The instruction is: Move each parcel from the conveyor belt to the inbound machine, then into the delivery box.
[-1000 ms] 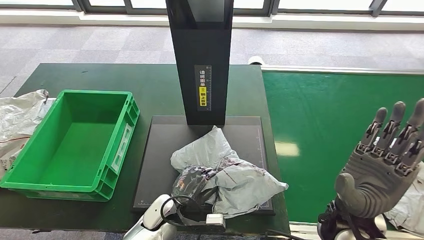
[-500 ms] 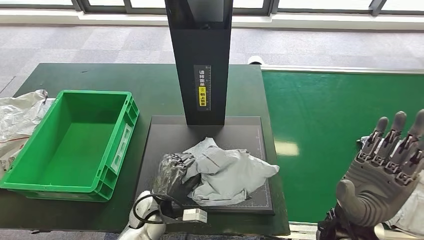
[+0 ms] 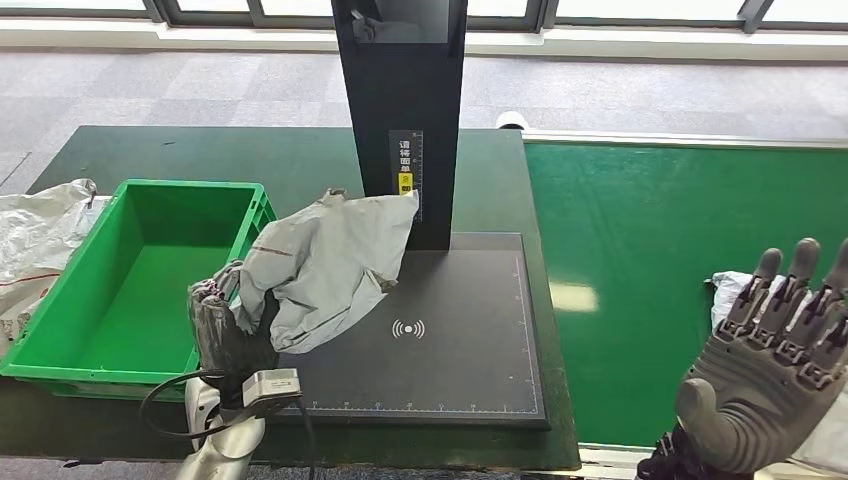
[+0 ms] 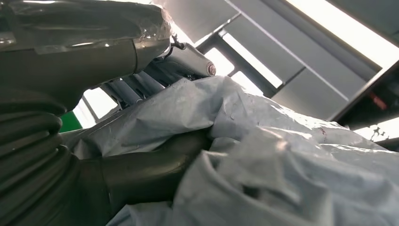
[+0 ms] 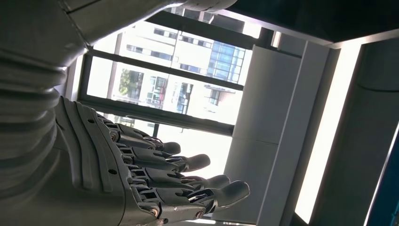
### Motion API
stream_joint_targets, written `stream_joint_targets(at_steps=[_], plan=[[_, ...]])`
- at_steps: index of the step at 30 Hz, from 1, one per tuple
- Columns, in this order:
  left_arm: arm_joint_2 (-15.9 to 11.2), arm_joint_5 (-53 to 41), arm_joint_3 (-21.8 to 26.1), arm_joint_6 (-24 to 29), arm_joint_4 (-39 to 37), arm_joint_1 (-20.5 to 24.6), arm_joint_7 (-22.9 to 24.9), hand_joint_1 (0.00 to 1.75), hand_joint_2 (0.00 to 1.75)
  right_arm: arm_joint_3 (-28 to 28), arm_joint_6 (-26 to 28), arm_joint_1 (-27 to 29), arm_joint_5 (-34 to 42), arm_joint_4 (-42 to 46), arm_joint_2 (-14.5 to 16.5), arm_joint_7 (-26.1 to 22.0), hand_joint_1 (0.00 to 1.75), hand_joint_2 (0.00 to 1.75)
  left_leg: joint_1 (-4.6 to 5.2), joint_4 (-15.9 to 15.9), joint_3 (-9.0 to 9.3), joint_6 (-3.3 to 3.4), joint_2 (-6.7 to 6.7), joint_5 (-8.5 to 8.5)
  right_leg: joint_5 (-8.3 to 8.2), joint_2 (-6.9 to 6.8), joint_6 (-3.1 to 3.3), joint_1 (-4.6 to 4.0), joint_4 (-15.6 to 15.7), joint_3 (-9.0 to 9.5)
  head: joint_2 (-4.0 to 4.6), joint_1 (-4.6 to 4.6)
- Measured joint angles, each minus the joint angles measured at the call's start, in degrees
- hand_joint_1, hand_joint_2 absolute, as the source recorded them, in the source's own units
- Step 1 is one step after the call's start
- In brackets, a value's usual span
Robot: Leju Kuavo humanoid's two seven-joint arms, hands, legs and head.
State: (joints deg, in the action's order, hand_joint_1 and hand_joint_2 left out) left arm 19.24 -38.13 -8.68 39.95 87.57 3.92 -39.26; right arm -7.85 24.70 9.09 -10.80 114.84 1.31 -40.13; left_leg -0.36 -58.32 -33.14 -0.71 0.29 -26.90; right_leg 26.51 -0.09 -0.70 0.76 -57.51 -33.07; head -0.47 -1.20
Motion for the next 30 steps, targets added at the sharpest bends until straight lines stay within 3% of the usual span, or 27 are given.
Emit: stream_joint_targets(at_steps=[10,15,20,24,30], plan=[[-0.5,4.7,5.0,0.0,7.0,-0.1,-0.3,1.75,1.75,0.0,-1.7,0.6,0.1,0.9,0.0,0.0,0.00,1.75,-0.02,0.0,-0.01,-0.01,-0.01,0.00,0.00,0.01,0.00,-0.03,0.0,-0.02,0.00,0.00],[-1.3,13.7,14.1,0.0,7.5,2.6,-0.5,1.75,1.75,0.0,-2.7,-0.2,0.7,0.8,0.0,0.0,0.00,1.75,-0.05,0.0,0.01,-0.05,-0.05,0.03,-0.01,0.07,0.03,-0.07,0.0,-0.03,0.00,0.00],[-5.0,27.8,22.1,0.0,4.0,5.1,-0.8,1.75,1.75,0.0,-3.1,-1.1,1.0,0.4,0.0,0.0,0.00,1.75,-0.15,0.0,0.04,-0.15,-0.07,0.10,-0.06,0.10,0.11,-0.15,0.0,-0.06,0.00,-0.01],[-6.7,28.5,24.9,0.0,1.7,5.6,-0.9,1.75,1.75,0.0,-3.1,-1.4,1.0,0.1,0.0,0.0,0.00,1.75,-0.17,0.0,-0.01,-0.16,0.00,0.10,-0.06,0.03,0.13,-0.16,0.0,-0.04,0.00,0.00],[-7.0,24.0,29.0,0.0,-3.1,6.7,-0.9,1.75,1.75,0.0,-3.1,-1.4,0.7,0.1,0.0,0.0,0.00,1.75,-0.15,0.0,-0.06,-0.15,-0.03,0.09,-0.06,0.06,0.13,-0.14,0.0,-0.10,-0.01,-0.01]])
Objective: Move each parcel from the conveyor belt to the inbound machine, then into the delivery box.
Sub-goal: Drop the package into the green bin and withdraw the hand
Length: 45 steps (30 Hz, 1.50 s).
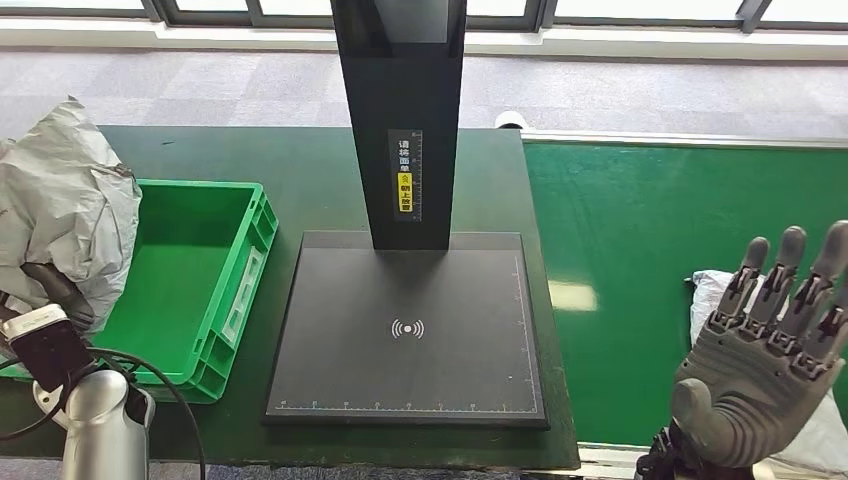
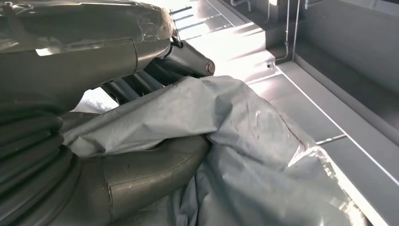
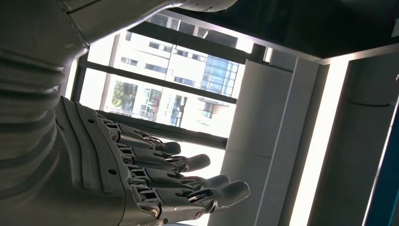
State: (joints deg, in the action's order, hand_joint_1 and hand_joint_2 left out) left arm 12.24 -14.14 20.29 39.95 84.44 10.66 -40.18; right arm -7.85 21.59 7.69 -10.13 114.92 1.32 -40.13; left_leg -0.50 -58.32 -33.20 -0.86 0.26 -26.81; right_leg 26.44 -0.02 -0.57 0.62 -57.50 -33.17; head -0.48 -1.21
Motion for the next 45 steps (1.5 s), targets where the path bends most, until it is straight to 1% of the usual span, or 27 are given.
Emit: stream_joint_targets(at_steps=[5,13,17,20,23,28,36,40,44,45], plan=[[0.0,-0.2,1.2,0.0,-2.5,0.8,0.5,1.75,1.75,0.0,0.1,0.0,-0.5,-0.1,0.0,0.0,0.00,1.75,0.00,0.0,0.00,0.00,0.00,0.00,0.00,0.00,0.00,-0.01,0.0,-0.01,0.00,-0.01],[-0.4,-0.3,3.3,0.0,-8.6,2.8,1.7,1.75,1.75,0.1,0.2,0.0,-0.9,-0.3,0.0,0.0,0.00,1.75,-0.02,0.0,0.00,-0.01,0.00,0.01,-0.01,0.01,0.01,-0.03,0.0,-0.02,0.00,-0.01],[-0.5,-0.2,4.1,0.1,-10.8,3.0,1.7,0.00,0.00,0.1,0.1,0.0,-0.9,-0.4,0.0,0.0,0.00,1.75,-0.02,0.0,-0.03,-0.01,0.01,0.00,-0.01,0.00,0.01,-0.03,0.0,-0.02,0.00,0.00],[-0.2,-3.9,5.1,0.1,-11.5,3.4,1.0,0.00,0.00,0.1,-0.7,-0.4,-1.1,-0.9,0.1,0.0,0.00,1.75,-0.01,0.0,-0.05,-0.01,0.01,0.00,-0.01,0.00,0.01,-0.02,0.0,-0.03,0.00,0.00],[0.8,-7.2,6.7,0.1,-11.6,3.7,0.3,0.00,0.00,0.2,-2.0,-1.4,-2.1,-2.1,0.6,0.0,0.00,1.75,0.00,0.0,-0.04,0.00,-0.01,0.00,-0.01,0.02,0.01,0.00,0.0,-0.04,0.01,0.00],[2.2,-8.5,7.0,0.1,-11.4,3.7,-0.1,0.00,0.00,0.7,-3.2,-2.1,-3.5,-3.7,1.7,0.0,0.00,1.75,-0.01,0.0,-0.04,0.00,0.03,0.01,-0.01,-0.04,0.01,-0.01,0.0,-0.01,0.00,-0.01],[3.1,-9.0,7.0,0.1,-11.2,3.7,-0.1,0.00,0.00,1.1,-4.0,-2.6,-4.5,-5.0,2.5,0.1,0.00,1.75,-0.01,0.0,-0.04,-0.01,0.02,0.01,-0.01,-0.03,0.01,-0.02,0.0,-0.03,0.02,0.01],[4.1,-9.3,7.0,0.1,-10.0,3.7,0.5,0.00,0.00,1.9,-7.4,-3.3,-9.9,-6.8,3.5,2.1,0.00,0.00,-0.01,0.0,-0.04,-0.01,0.02,0.01,-0.01,-0.01,0.01,-0.02,0.0,-0.02,0.00,0.01],[5.9,-9.3,7.0,0.1,-7.3,2.9,0.6,0.00,0.00,2.3,-9.1,-4.9,-18.6,-10.5,4.1,6.7,0.00,1.75,-0.01,0.0,-0.02,-0.01,0.00,0.01,-0.02,0.01,0.01,-0.01,0.0,-0.01,0.01,0.01],[6.4,-9.1,6.9,0.1,-6.0,2.3,0.4,0.00,0.00,2.4,-9.0,-5.3,-21.3,-11.7,4.2,8.4,0.00,1.75,-0.01,0.0,-0.01,-0.01,-0.01,0.01,-0.03,0.02,0.02,-0.01,0.0,-0.01,0.00,0.01]])
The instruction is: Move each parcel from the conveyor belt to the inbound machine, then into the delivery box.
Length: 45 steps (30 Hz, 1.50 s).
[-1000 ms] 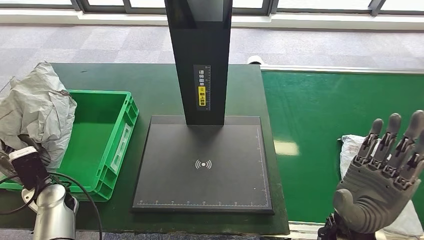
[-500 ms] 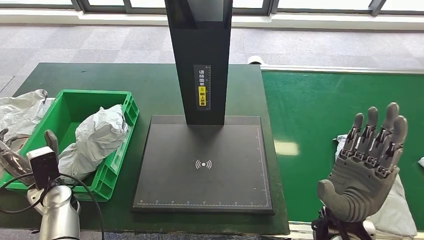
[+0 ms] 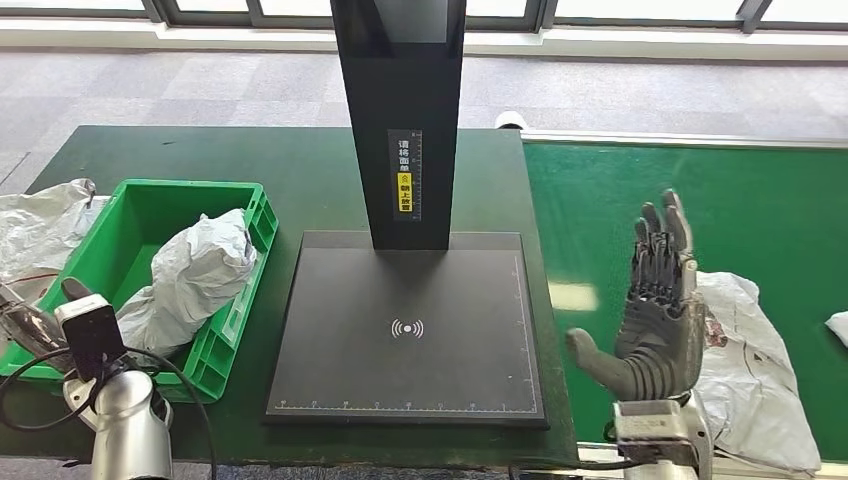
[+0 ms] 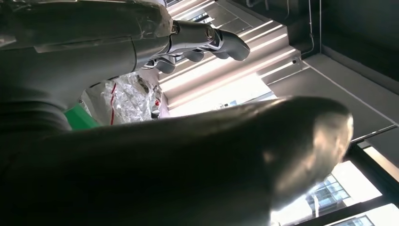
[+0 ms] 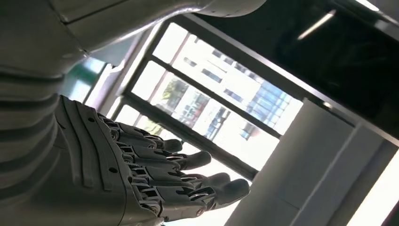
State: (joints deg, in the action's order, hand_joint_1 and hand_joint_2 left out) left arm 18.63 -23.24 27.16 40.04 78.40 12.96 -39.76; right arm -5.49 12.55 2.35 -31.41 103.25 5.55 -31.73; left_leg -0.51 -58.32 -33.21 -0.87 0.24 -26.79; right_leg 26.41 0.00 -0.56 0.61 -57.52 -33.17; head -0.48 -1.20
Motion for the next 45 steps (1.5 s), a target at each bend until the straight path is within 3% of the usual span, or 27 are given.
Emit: stream_joint_targets(at_steps=[6,10,12,16,20,25,33,45], plan=[[1.7,4.7,-3.0,-2.5,6.9,-4.4,0.3,0.00,0.00,0.5,2.5,-2.2,-11.0,-6.9,0.1,8.3,0.00,1.75,0.00,0.0,0.01,-0.01,0.01,-0.02,-0.01,-0.01,0.01,0.00,0.0,-0.03,0.01,-0.01],[1.4,12.1,-11.6,-10.9,11.2,-9.5,4.8,0.00,0.00,4.1,7.0,-3.9,-33.0,-15.4,-0.1,26.8,0.00,1.75,0.01,0.0,0.03,0.03,0.04,-0.06,0.03,-0.04,-0.03,0.00,0.1,-0.05,0.00,-0.02],[0.7,12.0,-17.1,-14.1,11.7,-10.4,7.4,0.00,0.00,7.3,7.4,-4.1,-39.0,-19.9,-0.4,30.5,0.00,1.75,0.03,0.0,-0.11,0.12,0.28,0.00,0.04,-0.36,-0.06,0.02,0.1,-0.03,0.00,-0.01],[-0.6,10.8,-24.4,-18.0,11.1,-10.4,9.6,0.00,0.00,12.2,6.0,-3.7,-40.8,-25.1,-0.7,30.9,0.00,1.75,0.09,0.0,-0.16,0.16,0.25,0.03,-0.03,-0.33,-0.09,0.06,0.1,-0.07,0.01,0.00],[-1.3,10.7,-27.5,-18.7,10.5,-10.3,9.7,0.00,0.00,14.8,5.5,-3.4,-41.2,-27.5,-0.7,30.8,0.00,1.75,0.09,0.0,-0.15,0.15,0.14,0.02,-0.05,-0.16,-0.09,0.04,0.1,-0.14,0.01,0.00],[-1.9,10.3,-28.9,-20.1,10.1,-10.3,9.7,0.00,0.00,16.2,4.5,-3.4,-41.8,-28.8,-0.7,31.5,0.00,1.75,0.05,0.0,-0.15,0.14,0.13,0.03,-0.03,-0.15,-0.08,0.02,0.1,-0.16,0.00,0.00],[-2.3,6.3,-30.4,-25.6,9.2,-9.9,9.8,0.00,0.00,21.6,-0.7,-2.6,-44.1,-32.6,-1.2,37.5,0.00,1.75,0.11,0.0,-0.16,0.15,0.12,0.02,-0.03,-0.15,-0.10,0.09,0.1,-0.14,0.01,0.00],[-2.3,5.3,-30.4,-28.6,6.5,-8.3,9.9,0.00,0.00,33.7,-6.0,-3.4,-43.5,-42.9,-2.3,36.8,0.00,1.75,0.12,0.0,-0.16,0.16,0.10,0.02,-0.04,-0.13,-0.10,0.09,0.1,-0.16,0.01,0.00]])
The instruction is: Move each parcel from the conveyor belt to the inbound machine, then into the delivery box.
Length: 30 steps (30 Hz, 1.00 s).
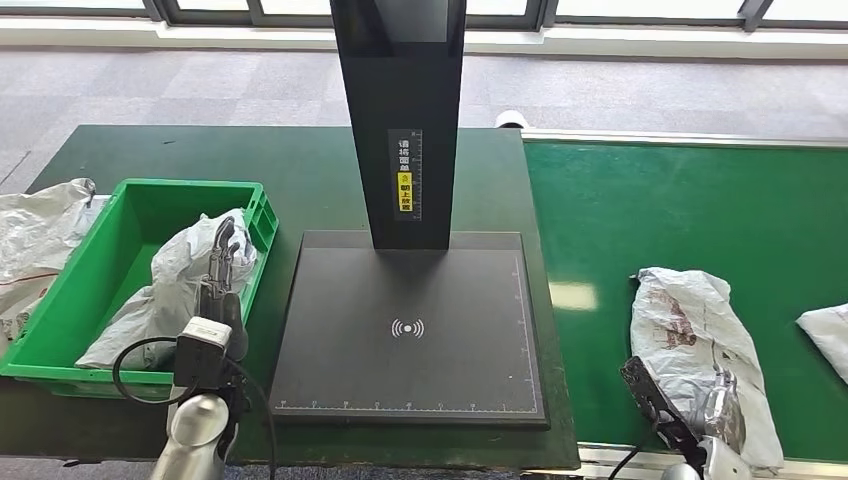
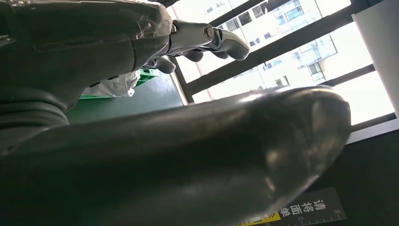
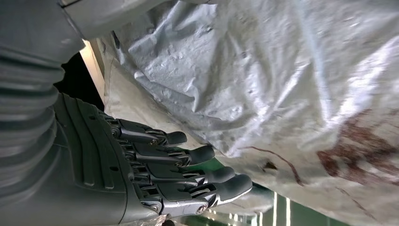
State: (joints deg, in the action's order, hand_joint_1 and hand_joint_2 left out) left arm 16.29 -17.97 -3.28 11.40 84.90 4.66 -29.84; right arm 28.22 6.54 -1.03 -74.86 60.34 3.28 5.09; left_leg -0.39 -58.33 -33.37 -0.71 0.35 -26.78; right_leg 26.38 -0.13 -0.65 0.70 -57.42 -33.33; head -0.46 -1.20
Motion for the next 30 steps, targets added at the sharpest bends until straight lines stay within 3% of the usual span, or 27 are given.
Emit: stream_joint_targets(at_steps=[10,11,14,15,20,30], plan=[[0.2,-0.2,0.0,-0.2,-4.4,2.6,-0.1,0.00,0.00,4.9,-0.1,-5.0,1.1,-12.2,-3.5,-0.2,0.00,1.75,0.00,0.0,0.04,0.01,-0.04,0.01,-0.02,0.02,-0.02,0.00,0.0,0.06,-0.01,0.00],[0.3,-0.3,0.0,-0.3,-4.8,2.8,-0.1,0.00,0.00,5.0,-0.1,-5.5,1.1,-13.2,-3.8,-0.3,0.17,1.75,0.00,0.0,0.05,0.01,-0.05,0.00,-0.02,0.04,-0.03,0.00,0.0,0.07,-0.01,0.00],[0.4,-0.6,0.0,-0.4,-6.0,3.6,-0.1,0.00,0.00,5.1,-0.4,-6.9,1.0,-16.2,-4.6,-0.8,1.47,1.75,-0.01,0.0,0.10,0.02,-0.09,0.01,-0.05,0.09,-0.08,0.00,0.1,0.14,0.00,0.00],[0.4,-0.6,0.0,-0.4,-6.4,3.9,-0.1,0.00,0.00,5.1,-0.6,-7.3,0.8,-17.3,-4.9,-1.2,1.75,1.75,-0.02,0.0,0.13,0.02,-0.10,0.01,-0.07,0.10,-0.10,-0.01,0.1,0.17,-0.01,0.00],[0.7,-0.9,0.0,-0.6,-8.0,4.8,-0.2,0.00,0.00,5.1,-0.2,-9.1,-0.1,-21.0,-5.7,-5.2,1.75,1.75,-0.10,0.0,0.19,0.12,-0.15,0.06,-0.26,0.16,-0.25,-0.06,0.3,0.37,-0.01,0.00],[0.8,-1.8,0.0,-0.3,-8.1,4.1,-0.1,0.00,0.00,4.9,3.8,-11.1,-1.3,-21.9,-5.8,-5.6,1.75,1.75,-0.09,0.0,0.12,0.26,-0.23,0.20,-0.47,0.21,-0.27,-0.07,0.3,0.33,0.00,0.00]])
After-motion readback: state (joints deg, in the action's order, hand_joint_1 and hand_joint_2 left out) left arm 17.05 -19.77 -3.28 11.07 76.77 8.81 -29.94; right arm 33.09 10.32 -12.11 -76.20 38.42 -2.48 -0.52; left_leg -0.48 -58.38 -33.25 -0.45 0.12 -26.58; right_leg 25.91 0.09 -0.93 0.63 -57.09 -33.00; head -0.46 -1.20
